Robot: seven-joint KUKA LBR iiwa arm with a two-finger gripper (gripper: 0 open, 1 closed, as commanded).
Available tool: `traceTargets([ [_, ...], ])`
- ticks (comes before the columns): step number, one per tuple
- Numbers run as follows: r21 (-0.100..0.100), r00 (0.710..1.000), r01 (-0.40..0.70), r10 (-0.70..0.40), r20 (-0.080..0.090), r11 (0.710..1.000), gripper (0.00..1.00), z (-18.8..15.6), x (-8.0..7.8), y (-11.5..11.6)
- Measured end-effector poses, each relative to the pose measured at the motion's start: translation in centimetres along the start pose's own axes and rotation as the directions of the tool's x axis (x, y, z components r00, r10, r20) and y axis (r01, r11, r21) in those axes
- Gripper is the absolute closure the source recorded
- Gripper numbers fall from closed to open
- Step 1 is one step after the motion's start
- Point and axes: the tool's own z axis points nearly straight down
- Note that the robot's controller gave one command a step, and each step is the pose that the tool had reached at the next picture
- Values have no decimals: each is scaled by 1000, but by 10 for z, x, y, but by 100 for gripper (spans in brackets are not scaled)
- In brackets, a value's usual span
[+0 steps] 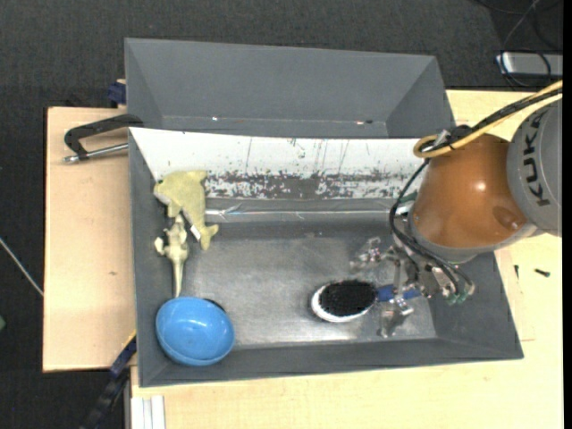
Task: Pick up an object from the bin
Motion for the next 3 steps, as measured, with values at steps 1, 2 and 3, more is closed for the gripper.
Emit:
traceTargets([
  [1,4,999,53,-53,11,999,0,49,-4,-1],
  [2,8,998,55,-55,18,998,100,45,-6,-2],
  [3,7,1000,-17,16,19,1000,100,-104,-11,14],
])
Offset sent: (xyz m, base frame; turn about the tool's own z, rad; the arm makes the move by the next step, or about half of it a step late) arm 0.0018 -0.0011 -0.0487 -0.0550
